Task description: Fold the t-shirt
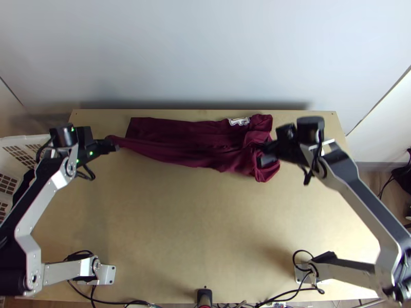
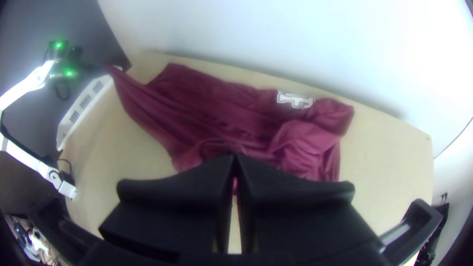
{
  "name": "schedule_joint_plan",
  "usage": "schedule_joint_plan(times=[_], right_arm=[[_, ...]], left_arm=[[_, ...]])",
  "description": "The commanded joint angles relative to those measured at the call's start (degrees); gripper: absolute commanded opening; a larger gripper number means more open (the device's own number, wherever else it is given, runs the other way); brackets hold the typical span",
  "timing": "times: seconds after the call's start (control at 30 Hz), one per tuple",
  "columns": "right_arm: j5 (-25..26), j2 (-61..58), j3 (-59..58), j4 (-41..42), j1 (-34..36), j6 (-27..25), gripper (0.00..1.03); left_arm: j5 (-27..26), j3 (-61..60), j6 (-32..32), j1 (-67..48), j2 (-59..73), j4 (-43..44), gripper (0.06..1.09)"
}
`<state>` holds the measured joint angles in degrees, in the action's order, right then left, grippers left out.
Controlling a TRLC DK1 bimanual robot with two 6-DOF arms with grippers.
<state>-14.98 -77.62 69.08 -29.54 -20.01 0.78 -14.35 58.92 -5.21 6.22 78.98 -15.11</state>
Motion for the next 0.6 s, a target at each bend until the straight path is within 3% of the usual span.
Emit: schedule_joint_plan(times=[0.0,0.57], right_arm=[[-0.1,-11.4,9.0,4.0,5.6,0.1,0.03],[0.0,-36.5,27.2,7.8,11.5,0.6,0.03]], left_arm=[[1.6,8.5,-3.6,-1.8,8.4,-0.1,0.09],[6.0,22.4,-9.1,-4.1,29.2,0.7,0.09]])
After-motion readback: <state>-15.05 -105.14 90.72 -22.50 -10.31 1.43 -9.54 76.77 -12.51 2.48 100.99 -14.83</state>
